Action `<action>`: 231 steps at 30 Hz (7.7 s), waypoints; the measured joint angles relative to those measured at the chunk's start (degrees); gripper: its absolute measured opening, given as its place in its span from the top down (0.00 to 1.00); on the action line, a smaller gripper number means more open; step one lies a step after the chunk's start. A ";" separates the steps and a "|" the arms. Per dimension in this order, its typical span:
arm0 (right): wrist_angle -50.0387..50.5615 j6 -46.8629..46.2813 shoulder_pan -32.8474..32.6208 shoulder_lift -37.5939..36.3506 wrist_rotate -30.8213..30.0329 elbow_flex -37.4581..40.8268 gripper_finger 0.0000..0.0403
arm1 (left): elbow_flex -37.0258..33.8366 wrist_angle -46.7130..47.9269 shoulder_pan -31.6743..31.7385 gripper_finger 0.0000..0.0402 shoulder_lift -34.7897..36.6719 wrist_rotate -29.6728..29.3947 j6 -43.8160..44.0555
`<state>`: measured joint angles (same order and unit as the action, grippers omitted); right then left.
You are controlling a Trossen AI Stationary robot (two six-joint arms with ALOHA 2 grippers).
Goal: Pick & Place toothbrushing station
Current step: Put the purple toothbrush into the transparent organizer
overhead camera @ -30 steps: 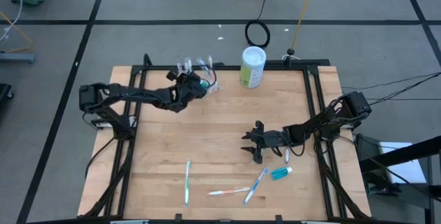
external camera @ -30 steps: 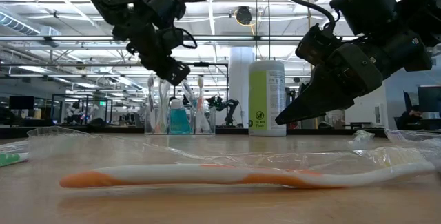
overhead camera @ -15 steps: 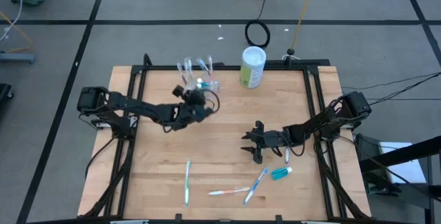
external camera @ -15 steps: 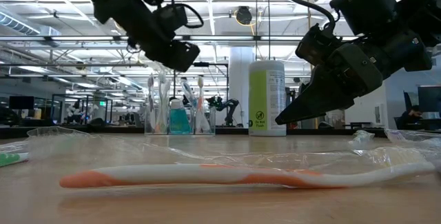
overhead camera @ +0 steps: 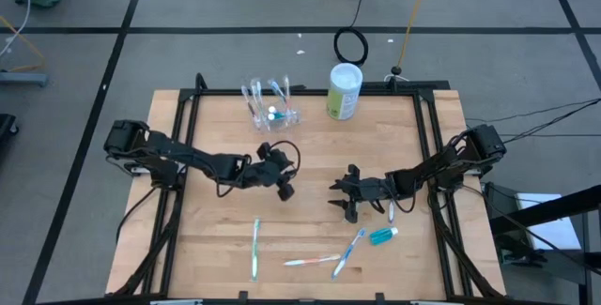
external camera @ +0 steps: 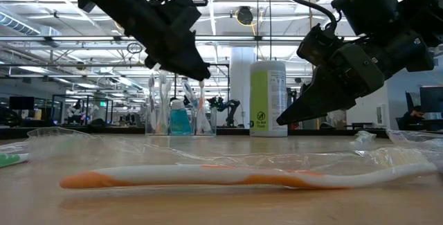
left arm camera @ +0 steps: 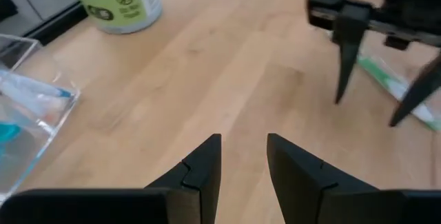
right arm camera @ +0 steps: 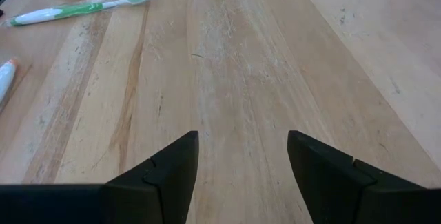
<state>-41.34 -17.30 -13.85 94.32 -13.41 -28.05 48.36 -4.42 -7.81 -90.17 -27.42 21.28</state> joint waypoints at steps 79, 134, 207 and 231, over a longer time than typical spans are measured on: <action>73.79 -55.16 -7.82 -30.96 -13.35 4.79 0.89 | 0.02 -6.13 0.28 0.69 0.07 -2.10 0.50; -26.11 4.42 25.71 -10.39 29.38 -2.69 0.97 | 0.09 -29.58 10.41 0.69 0.09 28.40 -19.91; -11.80 5.97 24.52 -12.55 22.49 -5.01 0.72 | 0.04 -32.12 15.26 0.99 -4.26 26.71 -15.10; 17.66 5.99 27.00 -26.45 22.47 -4.94 0.72 | 0.04 -24.12 28.09 1.00 1.18 0.37 -16.59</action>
<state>-23.68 -11.31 13.15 67.88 9.06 -32.99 48.40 -28.54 20.28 -88.99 -27.05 4.69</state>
